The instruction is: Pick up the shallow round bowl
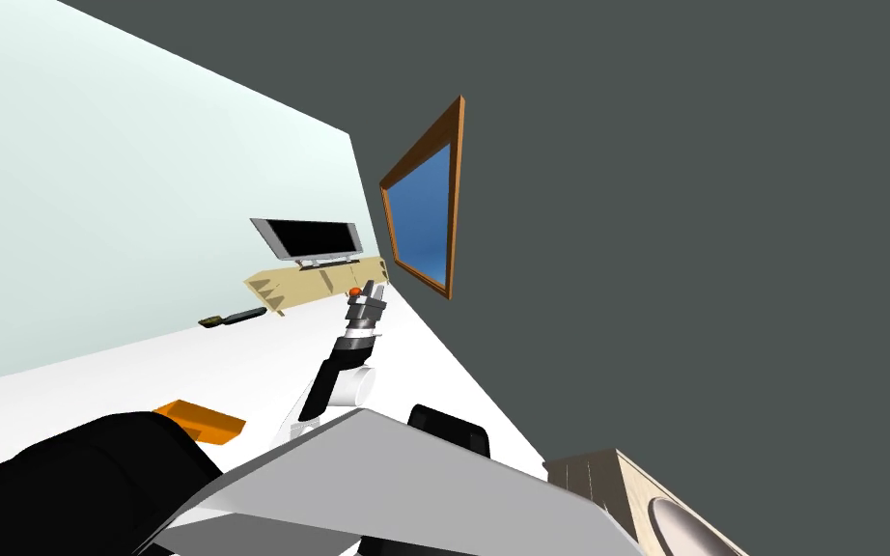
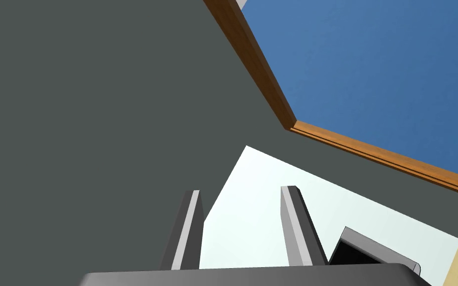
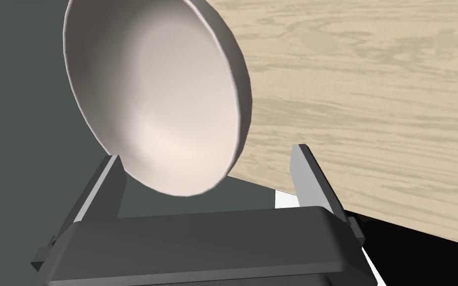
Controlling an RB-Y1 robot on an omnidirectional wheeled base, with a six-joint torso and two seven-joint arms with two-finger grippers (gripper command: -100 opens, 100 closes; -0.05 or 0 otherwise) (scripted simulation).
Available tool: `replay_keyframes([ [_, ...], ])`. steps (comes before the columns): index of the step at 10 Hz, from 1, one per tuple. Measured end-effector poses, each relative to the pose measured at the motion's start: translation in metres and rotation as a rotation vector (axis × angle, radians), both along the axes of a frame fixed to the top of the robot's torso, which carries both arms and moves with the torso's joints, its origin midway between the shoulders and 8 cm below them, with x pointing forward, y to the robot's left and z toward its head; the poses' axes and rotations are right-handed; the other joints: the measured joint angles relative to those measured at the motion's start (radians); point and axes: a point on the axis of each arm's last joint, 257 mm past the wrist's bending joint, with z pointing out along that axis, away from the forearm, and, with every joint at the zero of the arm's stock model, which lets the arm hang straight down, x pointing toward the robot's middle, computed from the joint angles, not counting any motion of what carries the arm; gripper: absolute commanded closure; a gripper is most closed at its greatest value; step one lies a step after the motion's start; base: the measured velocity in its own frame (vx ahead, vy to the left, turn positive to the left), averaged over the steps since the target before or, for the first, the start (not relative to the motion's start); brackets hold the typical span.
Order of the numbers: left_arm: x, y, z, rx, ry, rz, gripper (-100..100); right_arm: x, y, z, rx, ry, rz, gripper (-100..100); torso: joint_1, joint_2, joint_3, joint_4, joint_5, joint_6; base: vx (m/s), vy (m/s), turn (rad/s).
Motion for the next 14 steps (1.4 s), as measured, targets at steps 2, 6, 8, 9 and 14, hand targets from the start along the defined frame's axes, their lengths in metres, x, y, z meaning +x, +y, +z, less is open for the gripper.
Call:
replay_keyframes([
  [2,0.000,0.000,0.000,0.000,0.000,0.000,0,-0.009,-0.009,-0.001,-0.031,0.045,0.023,-100,0.000,0.000,0.000,0.000,0.000,0.000,-0.014,-0.014,0.095],
  [6,0.000,0.000,0.000,0.000,0.000,0.000,0,-0.027,-0.021,-0.005,-0.085,0.133,0.072,-100,0.000,0.000,0.000,0.000,0.000,0.000,-0.016,-0.013,0.111],
  [8,0.000,0.000,0.000,0.000,0.000,0.000,0,-0.038,-0.026,-0.009,-0.107,0.183,0.099,-100,-0.001,0.000,0.000,0.000,0.000,0.001,-0.012,-0.015,0.062],
  [9,0.000,0.000,0.000,0.000,0.000,0.000,0,-0.043,-0.026,-0.011,-0.115,0.206,0.112,-100,0.000,0.000,0.000,0.000,0.000,0.001,-0.012,-0.016,0.108],
  [14,0.000,0.000,0.000,0.000,0.000,0.000,0,-0.067,-0.016,-0.030,-0.111,0.307,0.160,0,0.000,-0.001,-0.001,0.000,0.000,0.001,-0.002,-0.013,0.044],
])
